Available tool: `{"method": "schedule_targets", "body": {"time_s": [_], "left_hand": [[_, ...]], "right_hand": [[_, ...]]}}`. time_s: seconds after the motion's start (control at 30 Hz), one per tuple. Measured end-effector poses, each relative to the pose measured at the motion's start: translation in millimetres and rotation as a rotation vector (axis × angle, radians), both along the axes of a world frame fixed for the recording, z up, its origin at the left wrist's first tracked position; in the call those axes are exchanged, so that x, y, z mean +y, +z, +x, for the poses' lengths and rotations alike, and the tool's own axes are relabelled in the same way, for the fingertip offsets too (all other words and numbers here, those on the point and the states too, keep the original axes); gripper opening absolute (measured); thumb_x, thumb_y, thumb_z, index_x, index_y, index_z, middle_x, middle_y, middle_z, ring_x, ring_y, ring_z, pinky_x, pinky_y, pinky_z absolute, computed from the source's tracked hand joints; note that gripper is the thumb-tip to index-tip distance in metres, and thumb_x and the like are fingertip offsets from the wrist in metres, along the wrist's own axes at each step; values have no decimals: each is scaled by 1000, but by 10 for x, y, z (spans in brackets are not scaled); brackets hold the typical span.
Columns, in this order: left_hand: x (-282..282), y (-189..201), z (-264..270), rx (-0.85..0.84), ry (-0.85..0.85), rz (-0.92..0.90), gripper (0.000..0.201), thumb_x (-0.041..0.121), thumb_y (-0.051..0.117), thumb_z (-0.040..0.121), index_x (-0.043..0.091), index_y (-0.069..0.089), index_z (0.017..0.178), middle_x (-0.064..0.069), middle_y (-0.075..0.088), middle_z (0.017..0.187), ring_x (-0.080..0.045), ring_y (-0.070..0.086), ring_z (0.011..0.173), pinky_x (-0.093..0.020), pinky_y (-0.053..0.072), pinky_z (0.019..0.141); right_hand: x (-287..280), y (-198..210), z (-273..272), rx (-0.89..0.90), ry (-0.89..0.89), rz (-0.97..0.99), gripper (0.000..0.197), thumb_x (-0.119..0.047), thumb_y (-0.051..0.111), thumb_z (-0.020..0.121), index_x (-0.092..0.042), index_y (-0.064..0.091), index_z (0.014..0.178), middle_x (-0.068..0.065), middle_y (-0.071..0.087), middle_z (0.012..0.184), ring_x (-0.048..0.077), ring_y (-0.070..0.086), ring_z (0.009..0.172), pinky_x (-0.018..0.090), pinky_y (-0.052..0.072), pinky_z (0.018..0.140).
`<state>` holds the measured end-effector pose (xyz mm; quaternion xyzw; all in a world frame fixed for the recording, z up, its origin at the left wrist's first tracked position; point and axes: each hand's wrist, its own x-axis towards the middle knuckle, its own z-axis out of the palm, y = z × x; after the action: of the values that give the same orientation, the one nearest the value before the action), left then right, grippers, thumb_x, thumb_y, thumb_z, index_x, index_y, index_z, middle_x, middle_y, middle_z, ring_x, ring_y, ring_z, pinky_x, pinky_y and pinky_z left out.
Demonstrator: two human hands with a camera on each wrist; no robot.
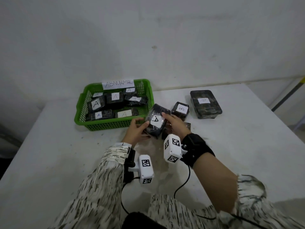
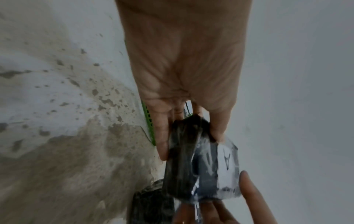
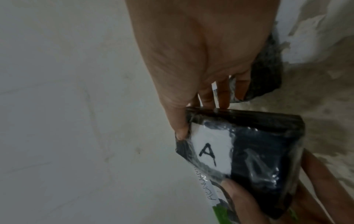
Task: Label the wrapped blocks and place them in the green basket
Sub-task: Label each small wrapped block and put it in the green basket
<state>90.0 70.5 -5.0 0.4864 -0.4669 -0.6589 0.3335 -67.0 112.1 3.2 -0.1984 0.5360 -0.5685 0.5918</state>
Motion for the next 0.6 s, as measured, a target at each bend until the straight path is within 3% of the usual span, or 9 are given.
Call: {"method": "schedule_targets", "body": {"time_s": [0.13, 0.2, 0.27, 0.3, 0.4, 0.5, 0.6], "left_hand": [[169, -58, 44, 42, -23, 122, 42, 14, 54, 93, 8, 38, 132, -14, 53, 121, -27, 60, 97, -40, 55, 70], [221, -90, 56, -16, -29, 90, 44, 19, 52, 94, 10, 39, 135, -14, 53, 127, -26, 55, 105, -36, 50, 75], [247, -106, 72, -37, -28, 52, 42, 25, 50, 95, 11, 43, 134, -13, 56, 125, -24, 55, 103, -32, 48, 77], [249, -103, 79, -33, -26, 46, 41, 27, 49, 95, 10, 45, 132, -12, 58, 122, -23, 56, 101, -32, 47, 78], [246, -53, 88, -15, -19, 36, 32, 29, 50, 95, 11, 52, 122, -4, 64, 103, -19, 60, 92, -29, 50, 73], [224, -5, 91, 31, -1, 37, 30, 24, 50, 95, 9, 54, 121, -5, 65, 99, -12, 63, 81, -21, 54, 63], [209, -4, 118, 25, -1, 20, 32, 23, 50, 95, 7, 53, 123, -10, 64, 105, -11, 63, 79, -21, 53, 64]], "right_hand": [[64, -61, 187, -71, 10, 54, 36, -25, 53, 97, -3, 53, 125, 15, 68, 103, 25, 67, 82, 30, 58, 56], [84, -75, 249, -76, 14, 61, 39, -27, 54, 97, -4, 52, 128, 18, 66, 117, 31, 67, 95, 38, 59, 68], [95, -90, 277, -80, 22, 47, 33, -26, 57, 95, -7, 56, 122, 19, 66, 116, 33, 67, 99, 43, 57, 78], [98, -99, 283, -72, 29, 33, 27, -24, 57, 95, -8, 59, 117, 17, 69, 111, 32, 68, 95, 43, 56, 79], [127, -91, 331, -93, 74, -2, 16, -18, 55, 95, -11, 62, 107, 12, 72, 94, 24, 71, 77, 34, 58, 67], [132, -80, 369, -78, 115, -21, 18, -18, 55, 96, -11, 62, 111, 10, 72, 97, 22, 72, 79, 31, 57, 64], [128, -63, 354, -30, 164, -16, 22, -23, 55, 96, -12, 61, 114, 10, 71, 102, 19, 72, 80, 29, 58, 64]]}}
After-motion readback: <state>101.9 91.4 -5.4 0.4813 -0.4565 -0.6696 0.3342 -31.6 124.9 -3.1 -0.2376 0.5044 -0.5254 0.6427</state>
